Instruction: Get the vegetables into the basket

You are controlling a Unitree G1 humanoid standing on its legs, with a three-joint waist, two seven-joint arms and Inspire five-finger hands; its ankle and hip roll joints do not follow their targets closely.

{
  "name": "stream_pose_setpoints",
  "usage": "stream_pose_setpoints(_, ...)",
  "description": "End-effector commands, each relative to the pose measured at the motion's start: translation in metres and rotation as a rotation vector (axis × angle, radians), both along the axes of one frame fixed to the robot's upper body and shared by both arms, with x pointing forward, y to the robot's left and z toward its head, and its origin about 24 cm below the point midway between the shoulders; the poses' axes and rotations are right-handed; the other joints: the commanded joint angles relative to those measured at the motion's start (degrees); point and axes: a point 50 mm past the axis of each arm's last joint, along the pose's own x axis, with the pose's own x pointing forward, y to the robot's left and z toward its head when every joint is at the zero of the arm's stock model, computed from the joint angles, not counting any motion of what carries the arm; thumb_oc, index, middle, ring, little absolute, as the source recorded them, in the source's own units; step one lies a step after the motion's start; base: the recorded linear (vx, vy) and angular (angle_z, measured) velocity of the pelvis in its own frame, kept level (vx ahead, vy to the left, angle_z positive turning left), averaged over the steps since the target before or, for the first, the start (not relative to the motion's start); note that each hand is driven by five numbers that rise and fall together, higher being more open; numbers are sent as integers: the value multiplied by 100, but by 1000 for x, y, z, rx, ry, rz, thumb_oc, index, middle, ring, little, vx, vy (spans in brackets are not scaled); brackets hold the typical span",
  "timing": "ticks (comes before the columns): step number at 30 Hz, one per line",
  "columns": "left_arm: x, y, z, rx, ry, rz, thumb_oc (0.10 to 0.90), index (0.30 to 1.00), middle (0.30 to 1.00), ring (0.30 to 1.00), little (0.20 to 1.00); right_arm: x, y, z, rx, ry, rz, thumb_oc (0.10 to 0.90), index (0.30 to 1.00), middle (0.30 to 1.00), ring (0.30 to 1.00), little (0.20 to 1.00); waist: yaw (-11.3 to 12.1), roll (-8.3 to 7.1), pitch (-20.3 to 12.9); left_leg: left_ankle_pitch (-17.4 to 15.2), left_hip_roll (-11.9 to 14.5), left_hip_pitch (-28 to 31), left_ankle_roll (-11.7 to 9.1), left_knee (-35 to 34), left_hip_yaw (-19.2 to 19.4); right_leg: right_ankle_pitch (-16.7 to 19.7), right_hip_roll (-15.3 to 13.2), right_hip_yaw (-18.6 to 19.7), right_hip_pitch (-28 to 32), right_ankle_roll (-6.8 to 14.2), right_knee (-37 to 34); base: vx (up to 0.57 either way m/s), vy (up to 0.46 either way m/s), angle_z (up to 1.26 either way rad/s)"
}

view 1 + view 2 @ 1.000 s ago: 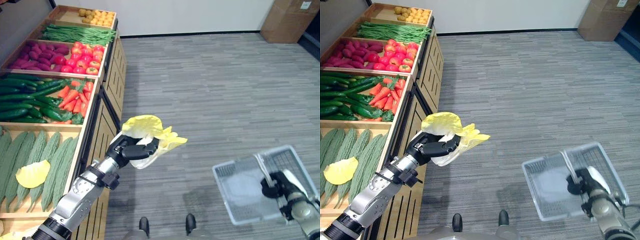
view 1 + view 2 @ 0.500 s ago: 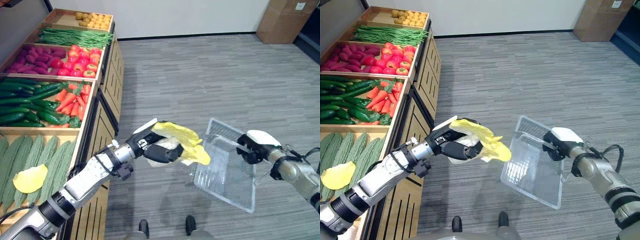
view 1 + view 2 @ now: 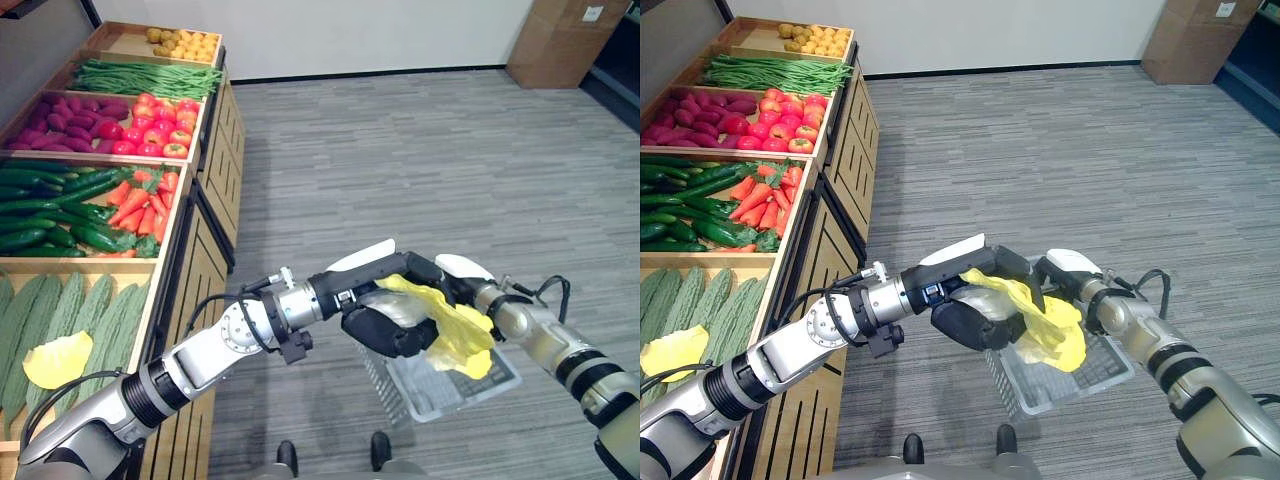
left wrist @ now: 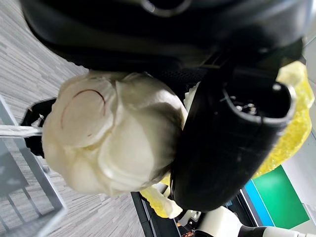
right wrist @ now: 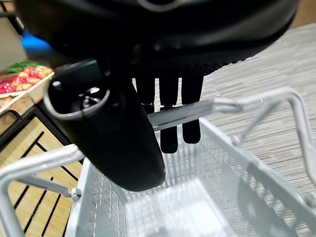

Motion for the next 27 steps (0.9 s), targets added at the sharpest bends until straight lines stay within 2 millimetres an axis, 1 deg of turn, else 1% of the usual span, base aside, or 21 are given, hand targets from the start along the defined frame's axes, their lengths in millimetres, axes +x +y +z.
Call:
stream_pose_setpoints(1,-11,-23,38,-160,-159,-136,400,300,300,300,300,55,28,98,143,-361,36,400,300,300,300,300,139,-201,-319,-149,285,-4,-387,4,-137,116,-375,-112,107,595,5,0,0,0)
stream_pose_setpoints(2,-12,-24,36,-159,-152,-136,400,300,300,300,300,56,31,99,159,-363,36,400,300,300,300,300,144,-209,-305,-94,279,-40,-377,4,-141,167,-377,-98,70,584,5,0,0,0)
stream_pose_setpoints(5,-12,-25,34,-157,-137,-134,400,300,300,300,300,57,34,99,172,-362,34,400,300,300,300,300,146,-212,-302,-94,276,-47,-373,4,-146,165,-376,-89,59,579,5,-11,1,0)
stream_pose_setpoints(7,-12,-26,27,-145,-116,-123,400,300,300,300,300,63,45,104,183,-384,42,400,300,300,300,300,163,-221,-274,-98,266,-61,-357,4,-152,170,-375,-62,44,564,5,0,0,0)
stream_pose_setpoints(9,-11,-26,26,-144,-109,-118,400,300,300,300,300,65,46,107,186,-392,41,400,300,300,300,300,168,-223,-270,-99,265,-65,-353,4,-155,168,-374,-60,40,560,5,0,0,0)
stream_pose_setpoints(10,-10,-24,23,-133,-108,-102,400,300,300,300,300,70,49,110,190,-404,23,400,300,300,300,300,203,-226,-260,-98,259,-73,-345,4,-169,163,-370,-63,34,551,5,0,0,0)
stream_pose_setpoints(12,-10,-24,23,-133,-108,-102,400,300,300,300,300,70,49,110,190,-404,23,400,300,300,300,300,199,-226,-259,-98,259,-73,-345,4,-169,163,-370,-64,34,551,5,0,0,0)
stream_pose_setpoints(14,-10,-24,20,-122,-102,-92,400,300,300,300,300,76,52,113,210,-420,-13,400,300,300,300,300,235,-221,-252,-94,249,-92,-341,4,-190,162,-378,-80,33,540,5,0,0,0)
stream_pose_setpoints(18,-9,-25,15,-98,-102,-85,400,300,300,300,300,83,56,123,213,-443,-25,400,300,300,300,300,274,-237,-226,-83,234,-130,-332,4,-226,160,-383,-97,23,537,5,0,0,0)
stream_pose_setpoints(21,-5,-22,12,-76,-114,-56,400,300,300,300,300,87,63,132,280,-463,-33,400,300,300,300,300,294,-247,-195,-75,222,-171,-327,4,-248,175,-394,-114,-4,544,5,-18,10,6)
stream_pose_setpoints(22,-4,-21,10,-66,-121,-44,400,300,300,300,300,88,67,134,298,-465,-30,400,300,300,300,300,296,-253,-183,-71,217,-188,-326,4,-249,181,-397,-110,-16,545,5,-23,15,4)
stream_pose_setpoints(23,-1,-19,9,-39,-151,-20,400,300,300,300,300,89,73,141,321,-481,-16,400,300,300,300,300,298,-265,-162,-68,219,-198,-326,4,-242,195,-396,-106,-39,543,5,0,0,0)
stream_pose_setpoints(24,-1,-19,9,-39,-152,-19,400,300,300,300,300,89,73,141,321,-481,-16,400,300,300,300,300,297,-265,-162,-67,218,-198,-326,4,-242,195,-396,-106,-39,543,5,0,0,0)
stream_pose_setpoints(27,4,-17,9,13,-242,19,400,300,300,300,300,89,80,145,360,-484,-3,400,300,300,300,300,283,-290,-155,-70,213,-200,-321,4,-243,200,-390,-99,-43,540,5,0,0,0)
